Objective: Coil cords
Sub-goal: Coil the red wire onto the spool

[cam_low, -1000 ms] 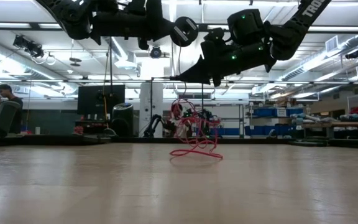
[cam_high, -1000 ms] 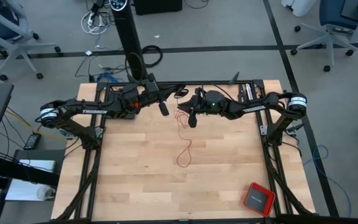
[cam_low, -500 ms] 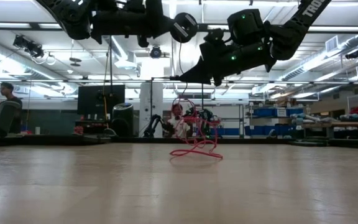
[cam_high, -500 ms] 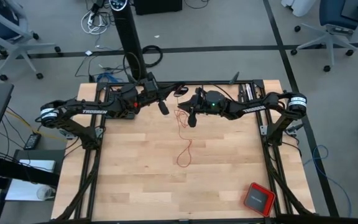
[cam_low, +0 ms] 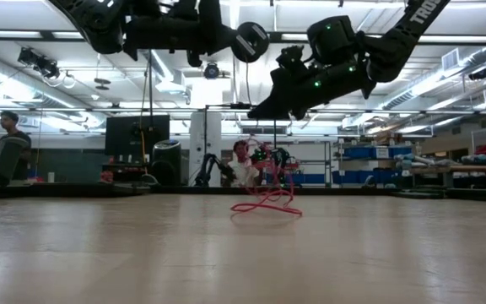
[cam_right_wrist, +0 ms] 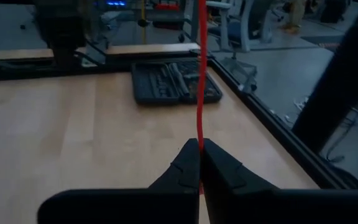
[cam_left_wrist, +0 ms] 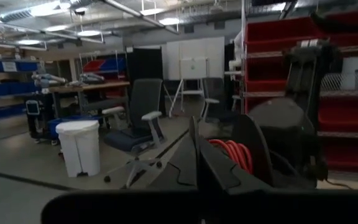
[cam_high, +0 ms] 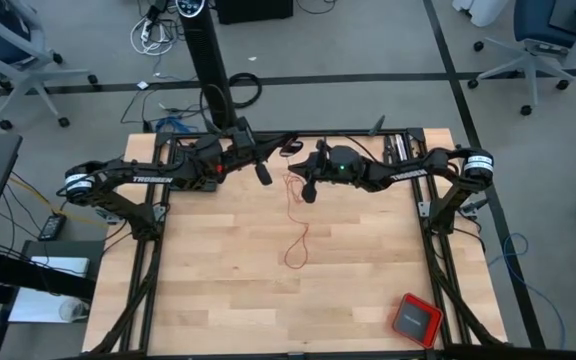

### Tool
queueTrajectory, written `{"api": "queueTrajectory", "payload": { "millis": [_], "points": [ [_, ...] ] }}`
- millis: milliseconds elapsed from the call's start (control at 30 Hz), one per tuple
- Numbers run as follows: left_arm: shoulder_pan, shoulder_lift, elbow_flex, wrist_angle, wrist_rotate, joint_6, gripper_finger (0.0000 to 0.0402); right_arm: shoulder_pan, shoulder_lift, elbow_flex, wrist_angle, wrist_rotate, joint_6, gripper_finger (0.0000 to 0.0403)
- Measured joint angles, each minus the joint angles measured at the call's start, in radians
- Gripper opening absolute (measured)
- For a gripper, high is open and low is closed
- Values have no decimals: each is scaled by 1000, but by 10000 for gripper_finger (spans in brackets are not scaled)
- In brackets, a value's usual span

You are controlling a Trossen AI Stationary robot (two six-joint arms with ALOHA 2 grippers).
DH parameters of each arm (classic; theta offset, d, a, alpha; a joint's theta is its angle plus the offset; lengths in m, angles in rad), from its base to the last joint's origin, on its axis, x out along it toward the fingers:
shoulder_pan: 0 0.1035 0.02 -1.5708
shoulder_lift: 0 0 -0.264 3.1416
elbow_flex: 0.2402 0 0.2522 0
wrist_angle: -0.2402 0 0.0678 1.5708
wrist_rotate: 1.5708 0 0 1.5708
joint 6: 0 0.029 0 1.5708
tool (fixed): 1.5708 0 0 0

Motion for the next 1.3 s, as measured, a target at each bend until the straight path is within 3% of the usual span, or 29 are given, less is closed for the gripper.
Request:
{"api": "queueTrajectory", "payload": {
  "millis": [233,467,733,900,1100,1300],
  "points": [
    [1,0,0,-71,0,38,0,-34,-15,0,-87,76,1,1],
    [2,-13,0,-193,-4,132,0,-98,-110,0,-232,163,-20,1],
    [24,-13,0,-234,-22,147,0,-121,-185,22,-193,151,-110,1],
    [42,-13,0,-263,21,104,0,-122,-185,50,-185,204,-128,1],
    [43,-13,0,-321,-5,129,0,-108,-191,51,-173,167,-130,2],
    [44,-13,0,-331,-126,163,0,-64,-191,51,-95,81,-103,2]
  ]
}}
